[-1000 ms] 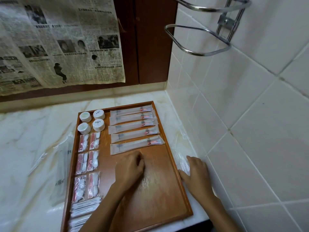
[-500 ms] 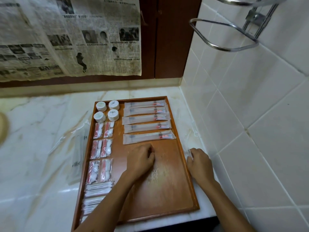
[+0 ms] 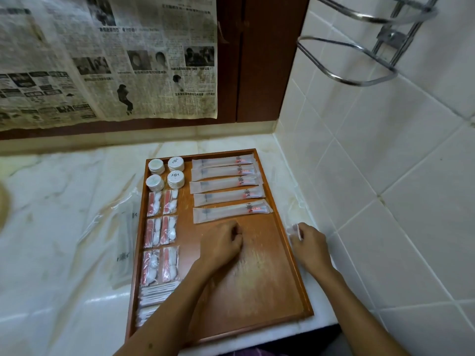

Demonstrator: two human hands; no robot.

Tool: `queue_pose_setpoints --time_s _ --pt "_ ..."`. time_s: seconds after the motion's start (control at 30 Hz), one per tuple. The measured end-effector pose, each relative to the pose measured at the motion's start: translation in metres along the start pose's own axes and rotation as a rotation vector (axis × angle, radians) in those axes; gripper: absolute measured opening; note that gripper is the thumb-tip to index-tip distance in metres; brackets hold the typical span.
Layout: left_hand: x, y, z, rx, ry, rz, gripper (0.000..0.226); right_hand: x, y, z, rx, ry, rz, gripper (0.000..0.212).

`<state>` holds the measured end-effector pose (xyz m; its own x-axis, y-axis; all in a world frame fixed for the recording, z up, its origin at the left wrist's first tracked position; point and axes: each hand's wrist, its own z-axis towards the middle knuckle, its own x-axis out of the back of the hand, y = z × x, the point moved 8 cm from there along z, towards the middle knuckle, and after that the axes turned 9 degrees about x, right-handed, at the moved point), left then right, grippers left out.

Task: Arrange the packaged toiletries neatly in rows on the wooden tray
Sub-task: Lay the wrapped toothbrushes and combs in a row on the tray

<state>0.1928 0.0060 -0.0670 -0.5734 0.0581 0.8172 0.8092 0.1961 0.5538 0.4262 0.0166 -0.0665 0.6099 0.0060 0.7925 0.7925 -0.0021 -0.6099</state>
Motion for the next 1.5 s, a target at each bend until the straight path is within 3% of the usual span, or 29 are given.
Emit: queue_pose_setpoints --time_s 0.2,0.33,0.5,0.63,0.73,0.87,1.03,1.23,1.37,1.5 --pt "0.012 -0.009 -0.002 0.015 -0.130 -0.257 0.011 0.006 -0.023 -0.005 0.021 0.032 -0.059 0.048" --pt "0.042 -0.027 -0.015 0.076 -0.071 -0.424 0.014 0.008 -0.062 -0.004 0.117 0.098 -0.122 0.044" --pt "0.094 -0.069 -0.033 0.166 0.100 -0.533 0.015 -0.030 -0.128 -0.003 0.317 0.036 -0.028 0.039" --pt "0.134 -0.128 -0.051 0.315 0.328 -0.495 0.013 -0.083 -0.188 -0.004 0.486 -0.104 0.024 0.035" --pt "0.154 -0.176 -0.072 0.533 0.541 -0.257 0.014 -0.119 -0.233 -0.005 0.641 -0.201 -0.005 0.026" --pt "0.142 -0.211 -0.076 0.751 0.413 -0.041 0.044 -0.155 -0.291 0.003 0.790 -0.317 -0.019 0.026" --pt "0.150 -0.226 -0.076 0.797 0.465 -0.245 0.014 -0.204 -0.345 0.031 0.877 -0.523 -0.259 0.031" --pt "0.161 -0.256 -0.100 0.836 0.608 -0.562 0.009 -0.236 -0.379 0.041 1.000 -0.610 -0.589 0.037" --pt "0.157 -0.267 -0.111 0.832 0.590 -0.655 0.006 -0.246 -0.384 0.037 1.033 -0.670 -0.797 0.054" --pt "0.149 -0.266 -0.114 0.802 0.532 -0.759 0.005 -0.252 -0.385 0.037 1.006 -0.664 -0.847 0.060"
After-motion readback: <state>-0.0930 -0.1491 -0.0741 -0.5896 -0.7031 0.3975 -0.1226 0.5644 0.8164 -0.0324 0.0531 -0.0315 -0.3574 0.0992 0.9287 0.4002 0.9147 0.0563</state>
